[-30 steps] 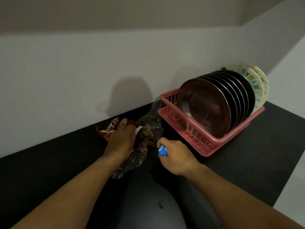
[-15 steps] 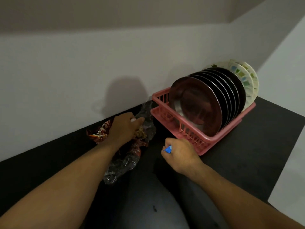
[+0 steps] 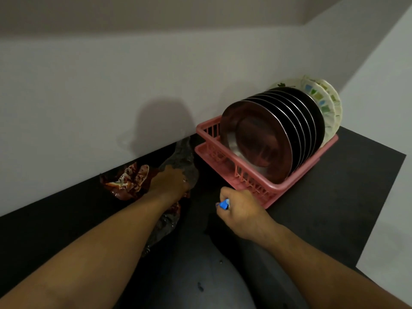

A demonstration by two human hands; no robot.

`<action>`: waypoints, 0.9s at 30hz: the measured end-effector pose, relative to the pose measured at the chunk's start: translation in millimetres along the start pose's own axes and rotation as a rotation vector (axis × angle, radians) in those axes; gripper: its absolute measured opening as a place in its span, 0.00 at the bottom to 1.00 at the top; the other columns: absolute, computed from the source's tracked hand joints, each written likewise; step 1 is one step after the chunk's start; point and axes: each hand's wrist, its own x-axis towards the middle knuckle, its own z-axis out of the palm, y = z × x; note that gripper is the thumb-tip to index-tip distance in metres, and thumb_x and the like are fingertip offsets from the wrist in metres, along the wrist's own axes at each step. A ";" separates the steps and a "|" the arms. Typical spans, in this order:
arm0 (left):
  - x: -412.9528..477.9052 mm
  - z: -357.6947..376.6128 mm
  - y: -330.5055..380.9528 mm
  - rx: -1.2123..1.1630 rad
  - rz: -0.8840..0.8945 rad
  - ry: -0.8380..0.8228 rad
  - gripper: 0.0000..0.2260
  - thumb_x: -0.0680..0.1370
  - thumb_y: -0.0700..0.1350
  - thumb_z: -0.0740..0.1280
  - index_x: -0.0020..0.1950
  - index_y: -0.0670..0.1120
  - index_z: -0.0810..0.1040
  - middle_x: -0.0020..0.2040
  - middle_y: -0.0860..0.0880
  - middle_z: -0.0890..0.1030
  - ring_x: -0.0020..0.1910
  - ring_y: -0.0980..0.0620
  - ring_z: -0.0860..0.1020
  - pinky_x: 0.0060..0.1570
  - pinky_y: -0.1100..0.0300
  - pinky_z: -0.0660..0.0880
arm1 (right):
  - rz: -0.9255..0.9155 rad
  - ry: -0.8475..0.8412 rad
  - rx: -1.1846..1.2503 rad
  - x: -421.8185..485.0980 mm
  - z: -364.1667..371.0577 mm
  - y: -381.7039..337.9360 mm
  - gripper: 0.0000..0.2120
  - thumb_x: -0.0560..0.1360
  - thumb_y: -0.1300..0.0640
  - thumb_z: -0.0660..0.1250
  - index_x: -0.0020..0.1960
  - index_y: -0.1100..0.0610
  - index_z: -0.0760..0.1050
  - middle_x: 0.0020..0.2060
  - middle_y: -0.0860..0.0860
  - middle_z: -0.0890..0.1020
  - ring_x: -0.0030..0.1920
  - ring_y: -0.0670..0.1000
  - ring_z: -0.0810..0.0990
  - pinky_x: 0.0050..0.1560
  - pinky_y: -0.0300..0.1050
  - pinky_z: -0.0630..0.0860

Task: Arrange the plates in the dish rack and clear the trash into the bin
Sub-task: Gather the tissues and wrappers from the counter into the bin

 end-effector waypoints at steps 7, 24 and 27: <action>-38.8 -35.2 6.3 -0.220 0.107 0.155 0.15 0.81 0.50 0.60 0.67 0.51 0.64 0.56 0.45 0.79 0.44 0.50 0.77 0.42 0.57 0.71 | -0.054 0.110 0.026 -7.5 -8.8 -10.0 0.14 0.76 0.43 0.68 0.37 0.47 0.70 0.28 0.48 0.77 0.25 0.43 0.74 0.25 0.37 0.70; -159.2 -52.9 68.6 -0.483 0.114 0.297 0.17 0.79 0.53 0.65 0.35 0.44 0.79 0.27 0.50 0.79 0.24 0.54 0.78 0.27 0.61 0.73 | -0.005 0.115 0.232 -91.3 -71.6 -4.5 0.14 0.78 0.53 0.59 0.36 0.55 0.77 0.30 0.50 0.79 0.28 0.45 0.73 0.29 0.42 0.73; -167.3 -45.4 88.5 -0.552 0.098 0.188 0.14 0.79 0.53 0.66 0.40 0.45 0.81 0.31 0.49 0.82 0.28 0.54 0.82 0.31 0.60 0.77 | -0.020 0.105 0.213 -101.9 -77.3 18.0 0.09 0.78 0.54 0.61 0.41 0.48 0.78 0.35 0.47 0.82 0.32 0.46 0.80 0.28 0.37 0.76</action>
